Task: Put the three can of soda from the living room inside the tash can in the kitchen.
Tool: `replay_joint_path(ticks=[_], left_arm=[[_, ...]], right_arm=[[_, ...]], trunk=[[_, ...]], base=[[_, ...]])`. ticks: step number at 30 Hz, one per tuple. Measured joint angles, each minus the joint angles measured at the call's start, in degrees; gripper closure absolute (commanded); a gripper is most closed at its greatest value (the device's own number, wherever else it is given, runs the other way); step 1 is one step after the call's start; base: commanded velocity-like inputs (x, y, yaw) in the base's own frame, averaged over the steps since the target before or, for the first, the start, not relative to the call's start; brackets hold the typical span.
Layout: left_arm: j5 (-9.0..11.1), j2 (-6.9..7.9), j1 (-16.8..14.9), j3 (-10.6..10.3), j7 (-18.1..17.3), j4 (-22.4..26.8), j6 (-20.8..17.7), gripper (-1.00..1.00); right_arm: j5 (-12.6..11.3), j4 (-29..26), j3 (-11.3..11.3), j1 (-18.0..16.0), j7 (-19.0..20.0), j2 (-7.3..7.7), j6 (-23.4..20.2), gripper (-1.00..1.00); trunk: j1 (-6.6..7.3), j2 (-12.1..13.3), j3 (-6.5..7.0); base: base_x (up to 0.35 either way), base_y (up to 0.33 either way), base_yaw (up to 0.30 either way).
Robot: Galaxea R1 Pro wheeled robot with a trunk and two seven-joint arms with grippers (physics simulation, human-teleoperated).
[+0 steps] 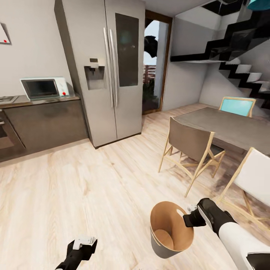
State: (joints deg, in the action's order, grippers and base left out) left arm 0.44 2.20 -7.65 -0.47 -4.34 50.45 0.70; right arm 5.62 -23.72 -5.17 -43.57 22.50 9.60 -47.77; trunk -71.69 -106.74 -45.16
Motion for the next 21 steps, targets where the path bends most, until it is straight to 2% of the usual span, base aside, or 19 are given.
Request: replay_joint_path(ticks=[21], left_arm=[[0.3,0.00,0.0,0.0,-0.4,0.0,0.0,-1.00]], right_arm=[[0.0,0.0,0.0,0.0,0.1,0.00,0.0,1.00]], trunk=[[0.00,0.0,-1.54]], base=[[-0.165,-0.257,-0.137]])
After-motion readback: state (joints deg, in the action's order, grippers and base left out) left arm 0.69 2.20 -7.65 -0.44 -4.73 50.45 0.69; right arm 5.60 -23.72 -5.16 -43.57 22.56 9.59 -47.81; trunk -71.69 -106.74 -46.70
